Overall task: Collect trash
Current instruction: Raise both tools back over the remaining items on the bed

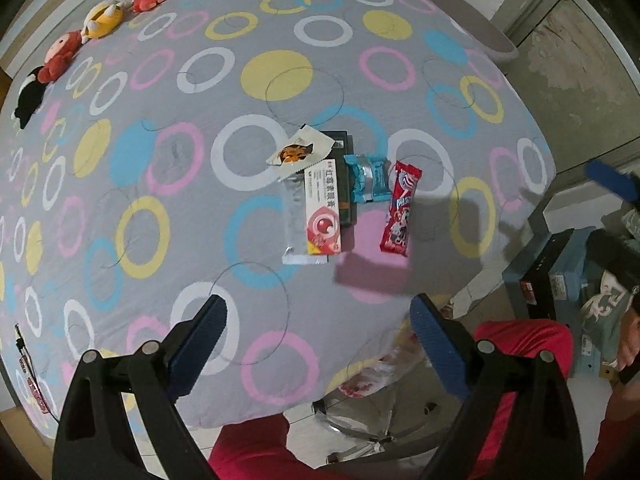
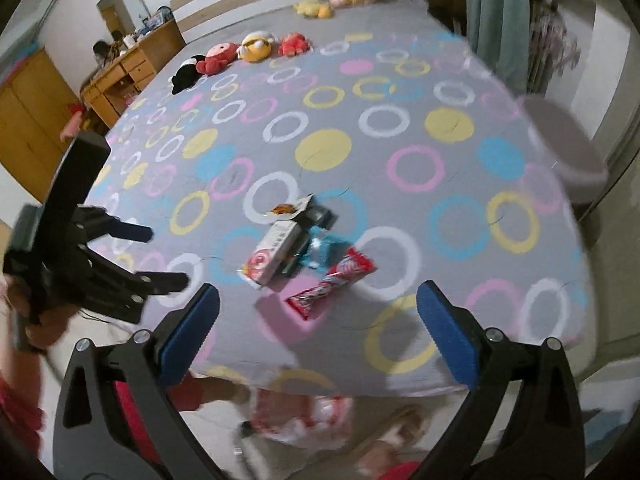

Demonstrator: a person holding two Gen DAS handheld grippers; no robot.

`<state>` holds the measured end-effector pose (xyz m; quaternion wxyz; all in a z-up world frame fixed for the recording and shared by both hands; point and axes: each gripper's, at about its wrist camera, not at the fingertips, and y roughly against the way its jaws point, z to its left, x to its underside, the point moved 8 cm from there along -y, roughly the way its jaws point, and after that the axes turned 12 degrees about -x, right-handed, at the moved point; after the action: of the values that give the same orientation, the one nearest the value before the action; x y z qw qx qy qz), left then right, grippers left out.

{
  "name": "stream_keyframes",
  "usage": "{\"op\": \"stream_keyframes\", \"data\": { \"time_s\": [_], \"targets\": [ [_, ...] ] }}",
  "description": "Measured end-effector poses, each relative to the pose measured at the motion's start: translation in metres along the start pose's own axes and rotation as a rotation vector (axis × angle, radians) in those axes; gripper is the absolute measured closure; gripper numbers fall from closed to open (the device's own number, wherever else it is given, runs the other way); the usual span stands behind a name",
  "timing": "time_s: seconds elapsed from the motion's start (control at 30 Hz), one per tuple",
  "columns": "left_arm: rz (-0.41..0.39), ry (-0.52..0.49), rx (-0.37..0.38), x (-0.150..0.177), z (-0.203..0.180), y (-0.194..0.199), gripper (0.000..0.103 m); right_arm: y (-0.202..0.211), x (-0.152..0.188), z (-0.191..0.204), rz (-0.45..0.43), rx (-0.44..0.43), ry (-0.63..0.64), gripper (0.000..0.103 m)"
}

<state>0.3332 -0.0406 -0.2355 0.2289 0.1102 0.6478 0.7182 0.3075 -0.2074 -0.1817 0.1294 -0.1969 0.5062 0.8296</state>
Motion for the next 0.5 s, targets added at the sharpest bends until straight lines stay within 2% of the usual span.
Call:
{"op": "stream_keyframes", "data": {
  "time_s": [0.5],
  "targets": [
    [0.063, -0.039, -0.012, -0.023, -0.024, -0.053, 0.013, -0.076, 0.010, -0.031, 0.117, -0.040, -0.147, 0.007]
  ]
}}
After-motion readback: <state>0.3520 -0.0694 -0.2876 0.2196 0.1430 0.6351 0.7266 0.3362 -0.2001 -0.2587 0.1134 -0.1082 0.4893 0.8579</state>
